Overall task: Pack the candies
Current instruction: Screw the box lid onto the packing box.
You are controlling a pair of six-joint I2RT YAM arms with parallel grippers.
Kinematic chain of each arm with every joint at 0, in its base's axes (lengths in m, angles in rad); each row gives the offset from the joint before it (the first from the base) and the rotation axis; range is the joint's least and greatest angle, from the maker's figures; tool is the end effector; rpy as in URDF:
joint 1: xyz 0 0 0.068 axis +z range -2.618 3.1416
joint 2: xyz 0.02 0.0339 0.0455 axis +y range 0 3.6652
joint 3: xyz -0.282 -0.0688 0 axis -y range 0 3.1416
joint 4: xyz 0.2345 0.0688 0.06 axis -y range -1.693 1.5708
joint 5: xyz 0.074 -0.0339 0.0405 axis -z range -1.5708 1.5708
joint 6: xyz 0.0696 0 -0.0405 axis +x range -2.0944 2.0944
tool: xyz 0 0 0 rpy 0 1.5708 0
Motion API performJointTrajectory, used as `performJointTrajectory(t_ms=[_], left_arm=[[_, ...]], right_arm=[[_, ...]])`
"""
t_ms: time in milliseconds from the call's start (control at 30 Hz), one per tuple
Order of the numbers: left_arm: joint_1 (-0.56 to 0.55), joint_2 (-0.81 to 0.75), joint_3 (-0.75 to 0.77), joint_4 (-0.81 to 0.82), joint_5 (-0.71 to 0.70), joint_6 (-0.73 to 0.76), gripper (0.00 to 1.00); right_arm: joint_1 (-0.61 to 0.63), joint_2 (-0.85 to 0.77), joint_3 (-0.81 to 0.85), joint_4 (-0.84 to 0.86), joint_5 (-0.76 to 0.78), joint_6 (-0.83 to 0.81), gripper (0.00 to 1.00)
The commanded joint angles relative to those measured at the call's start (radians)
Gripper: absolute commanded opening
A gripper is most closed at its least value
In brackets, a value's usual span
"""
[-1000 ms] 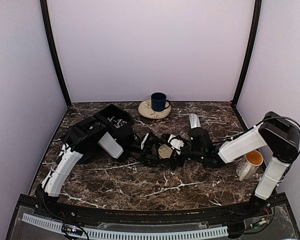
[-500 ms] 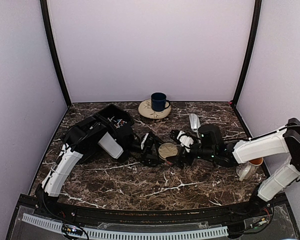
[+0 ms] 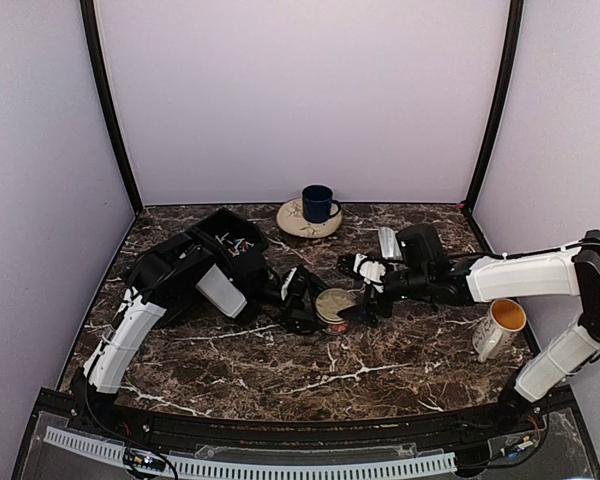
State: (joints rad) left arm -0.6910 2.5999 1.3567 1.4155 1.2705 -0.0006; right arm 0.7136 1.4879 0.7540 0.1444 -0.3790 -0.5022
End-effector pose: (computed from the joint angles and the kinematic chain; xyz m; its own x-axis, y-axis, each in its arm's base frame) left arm 0.3330 -0.3617 0.0724 0.1316 -0.1090 -0.9853 0.9138 -0.3719 0.1632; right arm 0.2298 0.2330 0.2049 0.0362 -0.5602 -0.8276 -0.9391 0.2640 -0.2198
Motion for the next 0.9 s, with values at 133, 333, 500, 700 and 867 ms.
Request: performJointTrajectory(t_ms=[133,333,500,700,867], left_arm=[[-0.022,0.160,-0.072,-0.228,0.051,0.050,0.67],[-0.025,0.159,-0.067,-0.251,0.061,0.067,0.67],[-0.027,0.160,-0.064,-0.263,0.063,0.077,0.67],[-0.029,0.160,-0.065,-0.270,0.065,0.080,0.67],[-0.029,0.159,-0.062,-0.270,0.064,0.080,0.67]], right_arm=[[-0.035,0.098,0.172,-0.328,-0.250,-0.303,0.97],[-0.036,0.205,0.293,-0.486,-0.256,-0.421,0.97],[-0.037,0.252,0.328,-0.491,-0.247,-0.423,0.97],[-0.039,0.283,0.343,-0.469,-0.249,-0.410,0.97],[-0.044,0.294,0.349,-0.442,-0.248,-0.394,0.97]])
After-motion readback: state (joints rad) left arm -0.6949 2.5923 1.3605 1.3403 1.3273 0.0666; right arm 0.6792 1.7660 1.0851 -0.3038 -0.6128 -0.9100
